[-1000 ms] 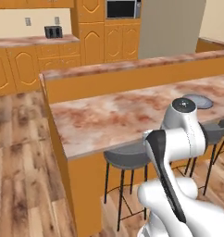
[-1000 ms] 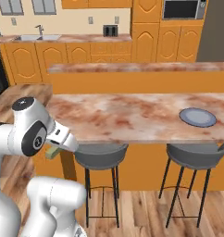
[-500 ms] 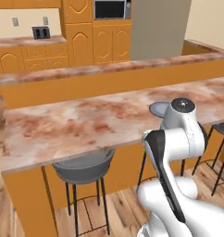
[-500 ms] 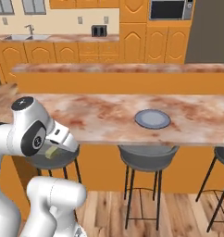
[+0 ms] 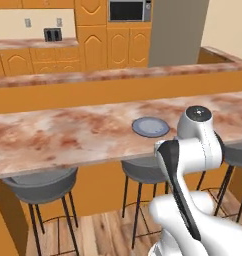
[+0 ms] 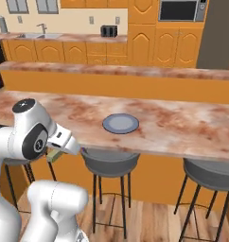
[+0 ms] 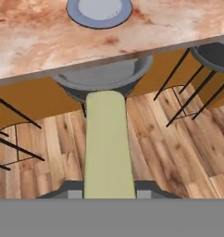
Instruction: Retrieve the butter from the fridge and place it on a plate on the dining table. Then retrieve the butter knife by the fridge and place it near the plate.
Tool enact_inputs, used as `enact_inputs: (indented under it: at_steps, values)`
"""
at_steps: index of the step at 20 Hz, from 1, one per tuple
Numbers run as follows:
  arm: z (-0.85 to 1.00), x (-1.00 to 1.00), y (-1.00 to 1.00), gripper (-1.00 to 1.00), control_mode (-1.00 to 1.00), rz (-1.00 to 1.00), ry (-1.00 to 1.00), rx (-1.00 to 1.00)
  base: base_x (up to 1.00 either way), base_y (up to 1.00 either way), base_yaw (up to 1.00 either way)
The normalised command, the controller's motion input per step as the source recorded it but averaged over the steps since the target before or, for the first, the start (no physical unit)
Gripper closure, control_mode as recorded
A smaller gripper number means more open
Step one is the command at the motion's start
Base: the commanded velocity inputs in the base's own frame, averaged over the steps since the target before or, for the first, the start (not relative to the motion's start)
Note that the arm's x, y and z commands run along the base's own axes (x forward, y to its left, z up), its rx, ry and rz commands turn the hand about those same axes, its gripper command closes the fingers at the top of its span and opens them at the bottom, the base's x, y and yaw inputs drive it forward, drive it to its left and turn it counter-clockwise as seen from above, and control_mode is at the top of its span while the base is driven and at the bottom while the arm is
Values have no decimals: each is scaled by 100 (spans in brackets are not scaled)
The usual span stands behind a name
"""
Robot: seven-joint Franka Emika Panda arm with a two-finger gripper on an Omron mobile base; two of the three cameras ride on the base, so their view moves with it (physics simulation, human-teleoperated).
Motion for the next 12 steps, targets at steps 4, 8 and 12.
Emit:
enact_inputs:
  at_steps: [4, 8, 12]
  values:
    - [0, 0, 0, 100, 100, 0, 0, 0, 54, -93, 25]
    - [0, 0, 0, 100, 100, 0, 0, 0, 59, -43, 19]
    - [0, 0, 0, 100, 100, 0, 0, 0, 60, 3, 4]
